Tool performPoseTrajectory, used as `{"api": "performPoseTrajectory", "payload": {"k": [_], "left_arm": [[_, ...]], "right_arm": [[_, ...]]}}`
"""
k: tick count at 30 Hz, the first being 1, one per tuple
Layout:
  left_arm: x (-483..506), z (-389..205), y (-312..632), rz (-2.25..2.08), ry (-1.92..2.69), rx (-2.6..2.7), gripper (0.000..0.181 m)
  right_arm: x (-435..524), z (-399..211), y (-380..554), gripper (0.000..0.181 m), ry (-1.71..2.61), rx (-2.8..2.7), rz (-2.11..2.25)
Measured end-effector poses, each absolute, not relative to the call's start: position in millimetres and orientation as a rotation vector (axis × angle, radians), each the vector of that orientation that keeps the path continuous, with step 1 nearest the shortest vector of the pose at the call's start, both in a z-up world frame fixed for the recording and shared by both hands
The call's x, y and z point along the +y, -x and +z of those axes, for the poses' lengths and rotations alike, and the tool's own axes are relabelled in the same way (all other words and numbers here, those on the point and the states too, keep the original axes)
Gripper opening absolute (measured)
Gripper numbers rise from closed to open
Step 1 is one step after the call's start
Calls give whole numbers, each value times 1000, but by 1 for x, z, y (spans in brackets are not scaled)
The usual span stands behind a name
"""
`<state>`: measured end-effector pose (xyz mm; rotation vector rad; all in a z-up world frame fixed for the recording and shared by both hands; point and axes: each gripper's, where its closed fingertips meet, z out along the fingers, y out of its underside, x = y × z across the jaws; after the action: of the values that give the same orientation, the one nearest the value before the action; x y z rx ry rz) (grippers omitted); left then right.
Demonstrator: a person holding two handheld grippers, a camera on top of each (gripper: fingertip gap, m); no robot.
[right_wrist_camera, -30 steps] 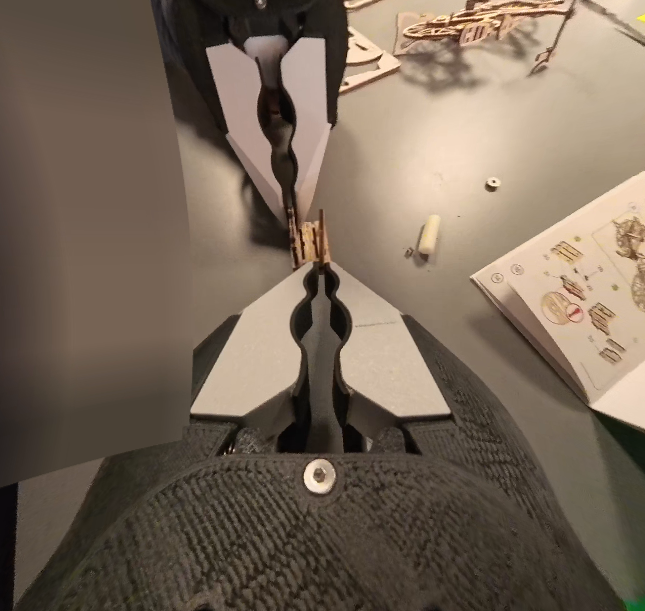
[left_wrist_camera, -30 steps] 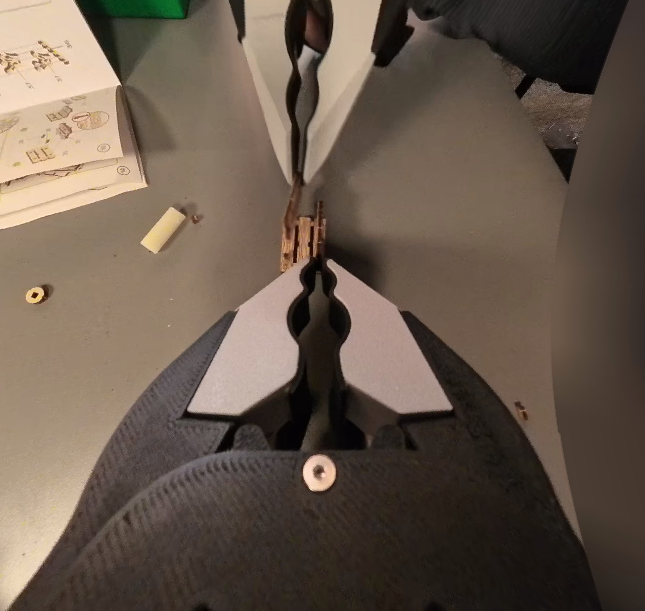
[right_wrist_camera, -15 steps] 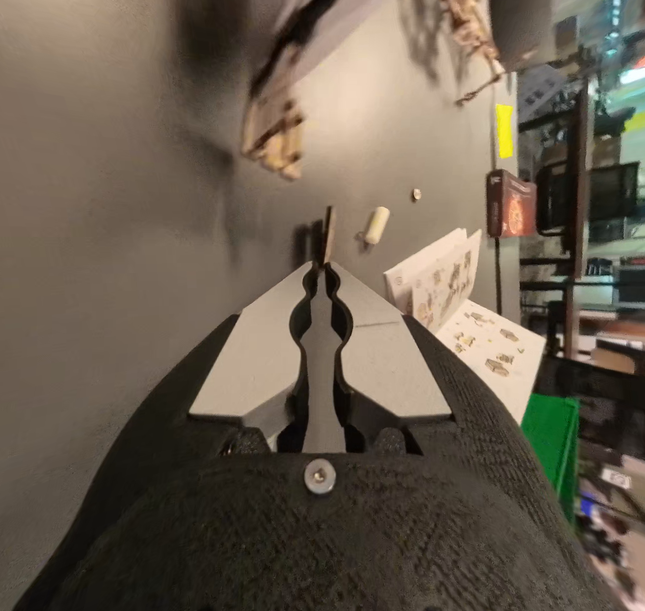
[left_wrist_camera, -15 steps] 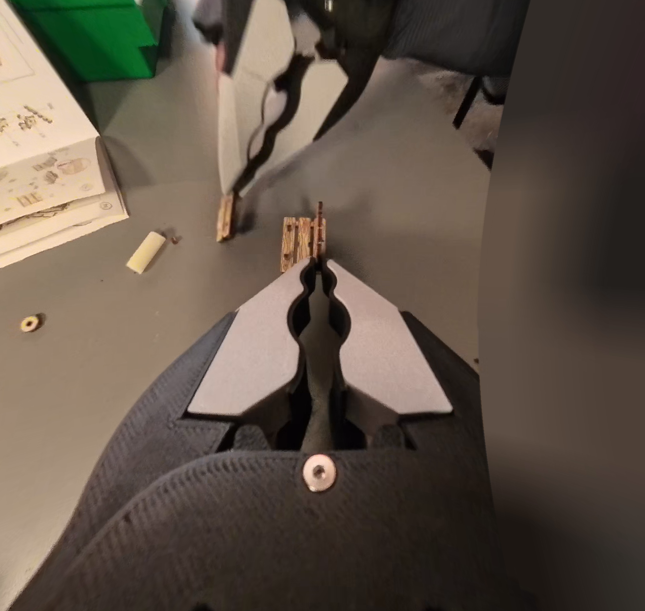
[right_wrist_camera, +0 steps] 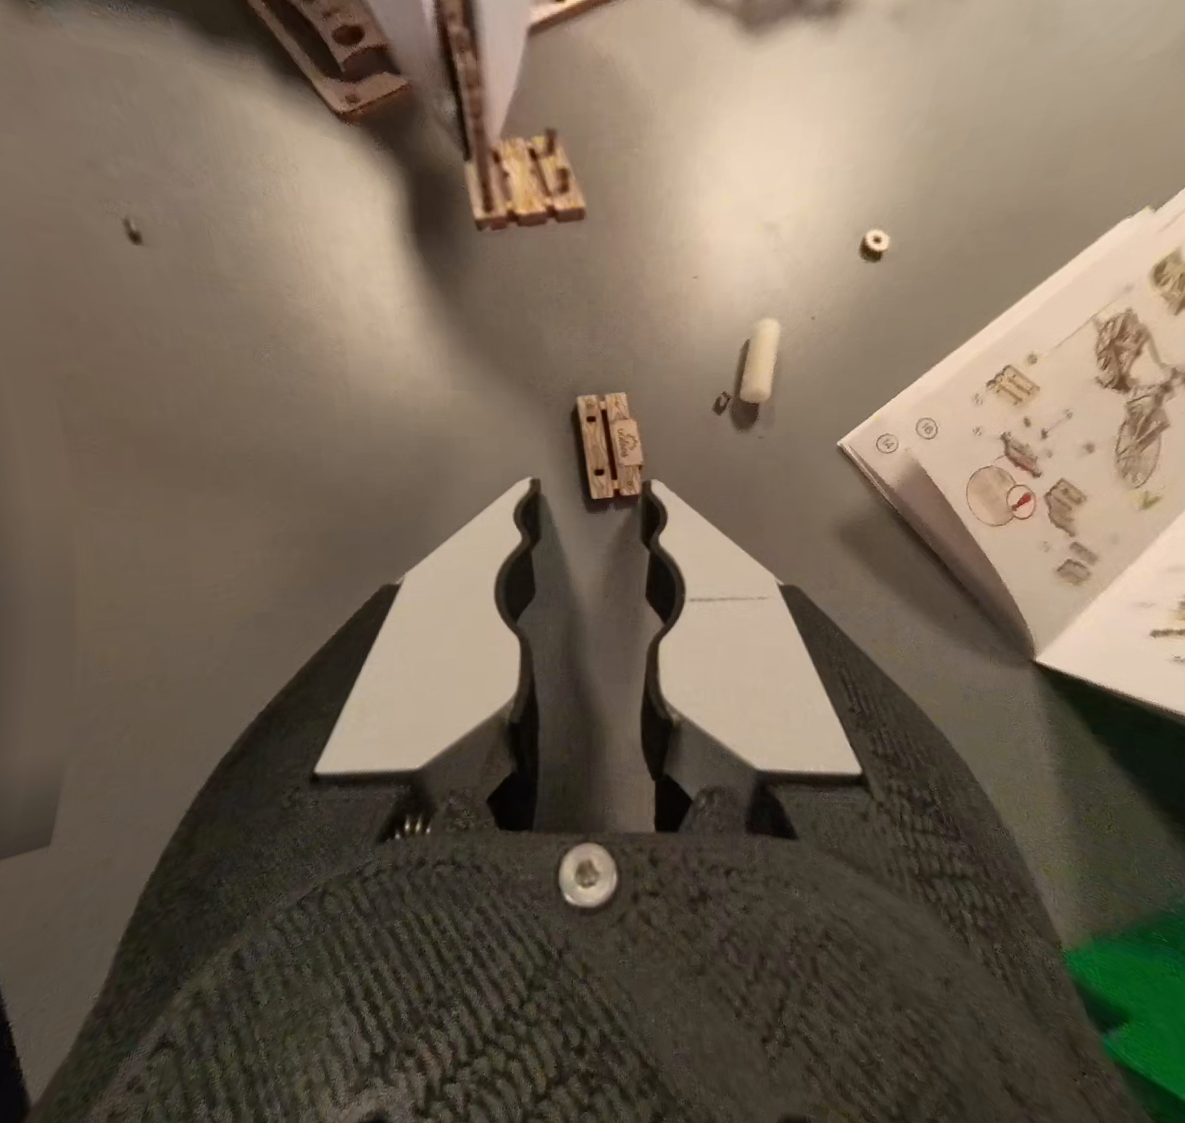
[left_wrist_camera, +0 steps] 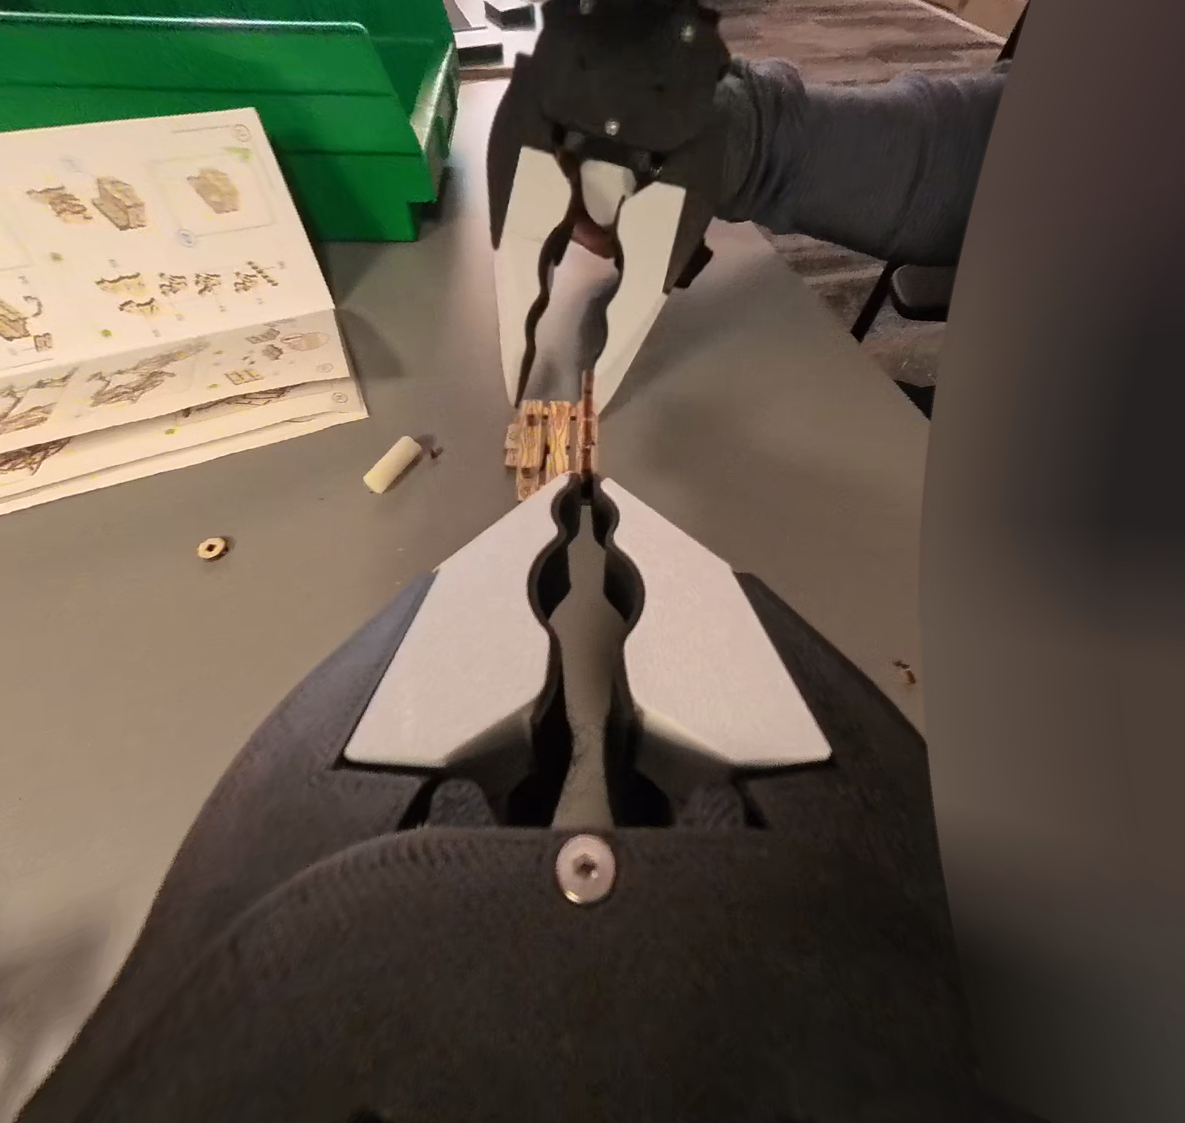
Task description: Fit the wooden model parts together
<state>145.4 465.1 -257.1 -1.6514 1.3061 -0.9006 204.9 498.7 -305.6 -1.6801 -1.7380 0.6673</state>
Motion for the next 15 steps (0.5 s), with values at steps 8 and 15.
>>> {"api": "performPoseTrajectory", "payload": {"k": [8,15], "left_arm": [[476,-284,-131,-705,1866,1367,1],[504,-274,-124,-380,1846,1242,58]], "right_arm": [[503,-308,-202,19,1751,-1861,611],[508,-298,-199,14,1715,-1903,432]]}}
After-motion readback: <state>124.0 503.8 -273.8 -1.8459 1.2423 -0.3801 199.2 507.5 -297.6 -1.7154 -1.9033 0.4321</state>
